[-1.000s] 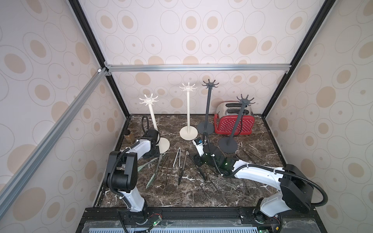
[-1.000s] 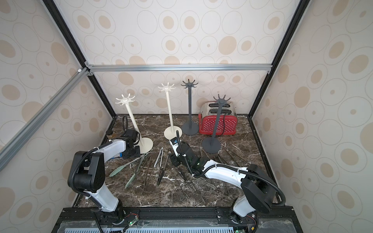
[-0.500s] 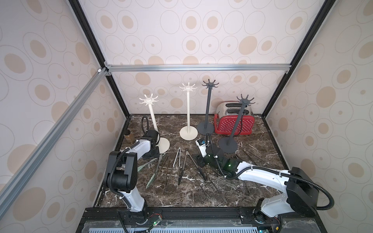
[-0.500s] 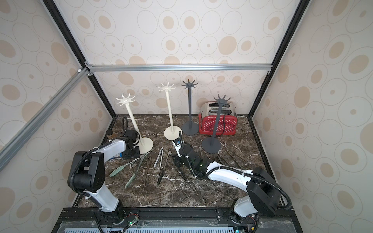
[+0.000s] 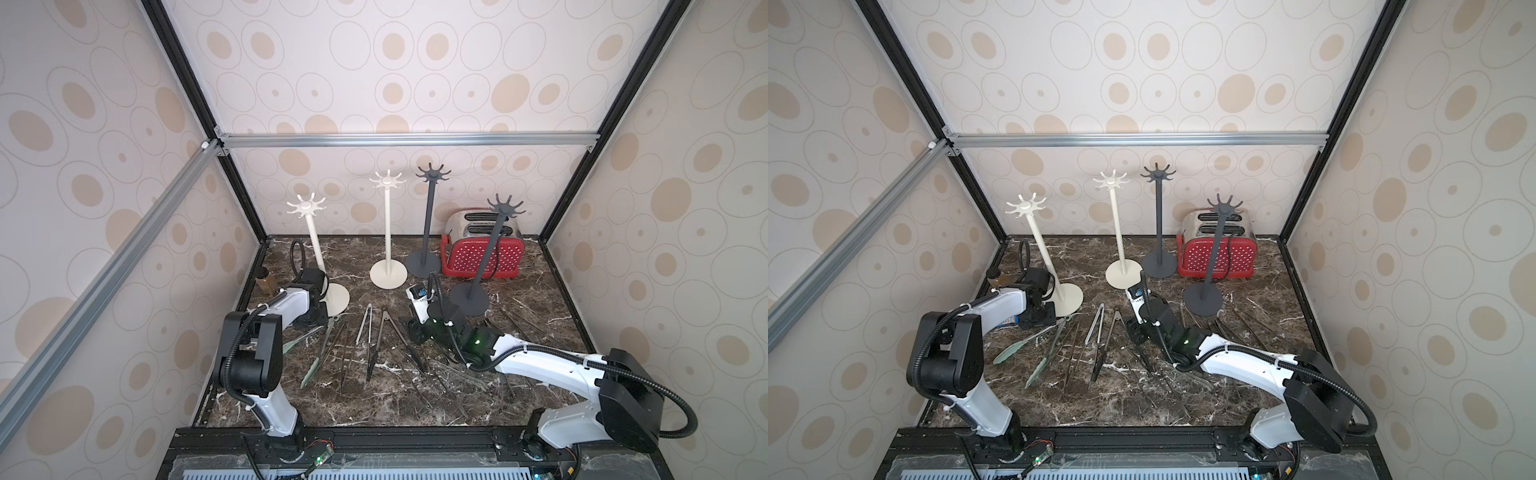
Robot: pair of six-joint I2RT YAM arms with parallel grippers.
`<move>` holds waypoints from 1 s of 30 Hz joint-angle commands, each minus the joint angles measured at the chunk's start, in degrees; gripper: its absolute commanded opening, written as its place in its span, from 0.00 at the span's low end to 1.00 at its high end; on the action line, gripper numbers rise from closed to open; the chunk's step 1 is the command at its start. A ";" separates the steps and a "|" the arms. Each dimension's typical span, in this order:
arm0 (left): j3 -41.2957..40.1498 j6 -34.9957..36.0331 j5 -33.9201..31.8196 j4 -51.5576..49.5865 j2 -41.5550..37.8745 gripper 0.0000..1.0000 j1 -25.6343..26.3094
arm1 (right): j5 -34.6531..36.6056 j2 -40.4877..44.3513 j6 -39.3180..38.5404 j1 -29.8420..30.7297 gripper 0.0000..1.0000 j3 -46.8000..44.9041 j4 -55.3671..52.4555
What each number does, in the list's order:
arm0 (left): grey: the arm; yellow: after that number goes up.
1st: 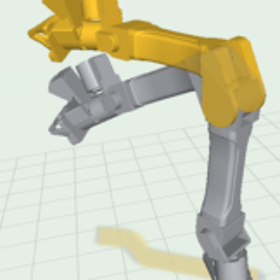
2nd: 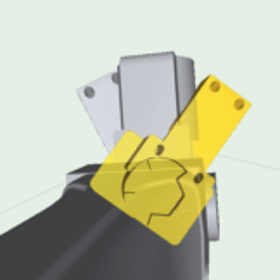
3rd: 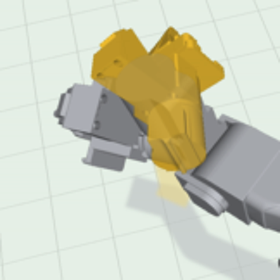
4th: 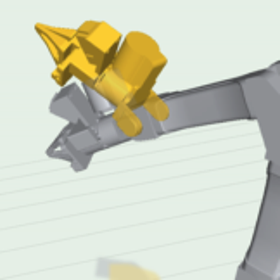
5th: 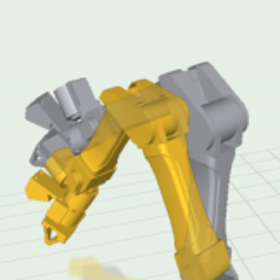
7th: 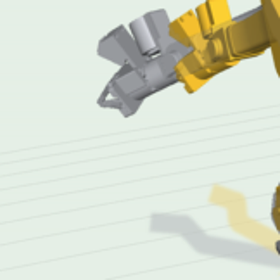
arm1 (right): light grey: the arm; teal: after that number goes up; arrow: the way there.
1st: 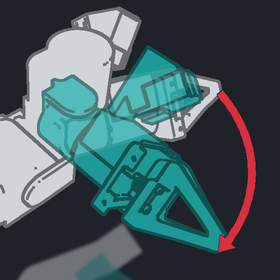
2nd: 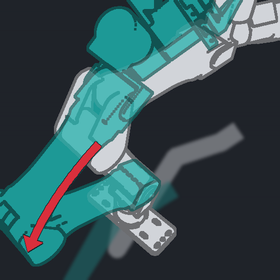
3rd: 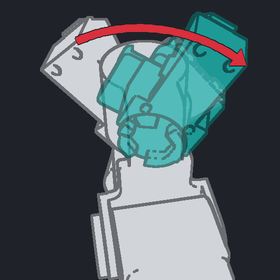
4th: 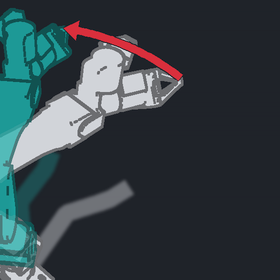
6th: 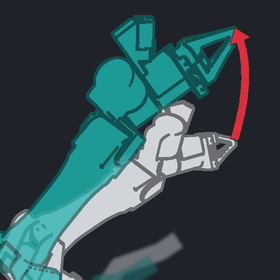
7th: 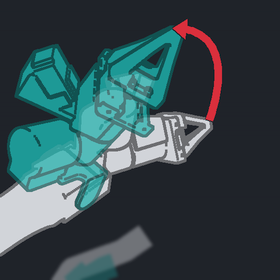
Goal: Hang food tongs on kitchen utensil racks
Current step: Move the food tongs to the center of the board.
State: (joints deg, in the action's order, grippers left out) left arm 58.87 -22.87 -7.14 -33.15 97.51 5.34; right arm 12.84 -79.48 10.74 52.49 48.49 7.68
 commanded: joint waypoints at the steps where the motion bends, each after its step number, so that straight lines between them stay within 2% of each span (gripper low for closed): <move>1: -2.17 0.46 2.62 -5.25 -0.66 0.57 -0.07 | 0.95 1.42 0.49 0.23 0.60 -0.78 -0.91; 7: -3.63 0.72 4.56 -4.46 -0.94 0.56 0.32 | 0.85 2.02 0.86 0.18 0.60 -1.52 -1.00; 12: -2.58 1.12 3.61 -5.22 -0.52 0.57 0.68 | 1.03 2.79 0.96 0.18 0.60 -2.06 -1.25; 20: 3.30 1.33 0.08 -7.42 3.63 0.68 0.59 | 2.00 4.11 0.98 0.16 0.60 -3.00 -1.79; 23: 4.75 1.40 1.07 -8.55 5.78 0.66 0.69 | 2.44 4.64 0.79 0.23 0.60 -3.05 -2.39; 30: 3.44 1.94 3.71 -10.95 4.65 0.60 0.72 | 3.03 5.50 -0.38 0.16 0.61 -2.54 -3.65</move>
State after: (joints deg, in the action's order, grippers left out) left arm 63.26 -22.55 -7.29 -36.38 101.93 5.26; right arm 14.85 -75.11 11.07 52.49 46.04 5.15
